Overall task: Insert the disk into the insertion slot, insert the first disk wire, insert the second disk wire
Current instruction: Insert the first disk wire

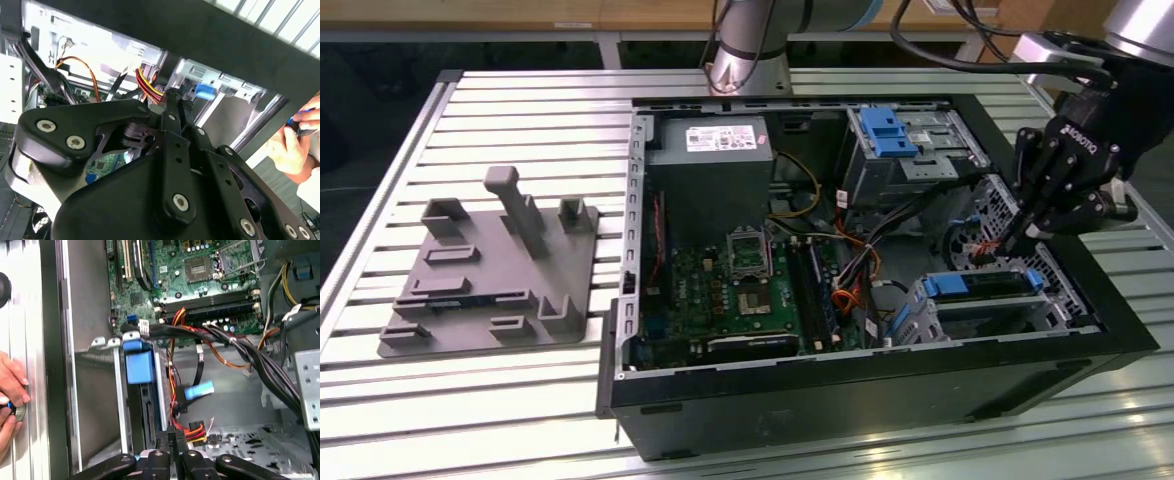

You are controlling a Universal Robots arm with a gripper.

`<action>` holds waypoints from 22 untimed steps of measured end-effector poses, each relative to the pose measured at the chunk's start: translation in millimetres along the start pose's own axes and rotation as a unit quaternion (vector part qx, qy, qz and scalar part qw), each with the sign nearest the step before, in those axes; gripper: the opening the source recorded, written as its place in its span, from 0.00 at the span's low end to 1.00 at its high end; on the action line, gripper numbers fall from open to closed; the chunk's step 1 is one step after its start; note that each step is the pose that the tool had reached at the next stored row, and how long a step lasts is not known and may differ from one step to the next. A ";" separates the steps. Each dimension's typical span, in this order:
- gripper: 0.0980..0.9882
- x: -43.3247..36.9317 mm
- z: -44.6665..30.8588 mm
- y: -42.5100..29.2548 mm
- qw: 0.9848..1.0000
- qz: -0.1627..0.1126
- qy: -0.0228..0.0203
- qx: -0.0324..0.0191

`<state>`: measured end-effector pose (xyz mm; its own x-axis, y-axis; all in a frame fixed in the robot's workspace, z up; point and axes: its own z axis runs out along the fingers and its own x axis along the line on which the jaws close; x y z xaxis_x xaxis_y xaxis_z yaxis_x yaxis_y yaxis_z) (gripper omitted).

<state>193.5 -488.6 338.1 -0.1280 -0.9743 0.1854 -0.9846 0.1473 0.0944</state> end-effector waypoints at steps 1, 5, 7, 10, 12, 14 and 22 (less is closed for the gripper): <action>0.07 0.4 0.5 3.3 1.000 0.000 0.000 0.002; 0.07 1.2 1.3 9.2 1.000 0.005 -0.004 0.029; 0.07 1.3 1.4 9.6 0.999 0.004 -0.006 0.040; 0.07 1.8 1.8 13.8 0.999 0.004 -0.007 0.045; 0.07 2.1 2.2 16.2 0.999 0.003 -0.007 0.046; 0.07 2.2 2.2 16.6 0.999 -0.002 -0.007 0.048; 0.07 1.7 2.3 17.3 0.997 -0.054 -0.004 0.057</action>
<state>176.0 -488.1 337.9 -0.0217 -0.9848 0.1722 -0.9998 0.0222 0.0009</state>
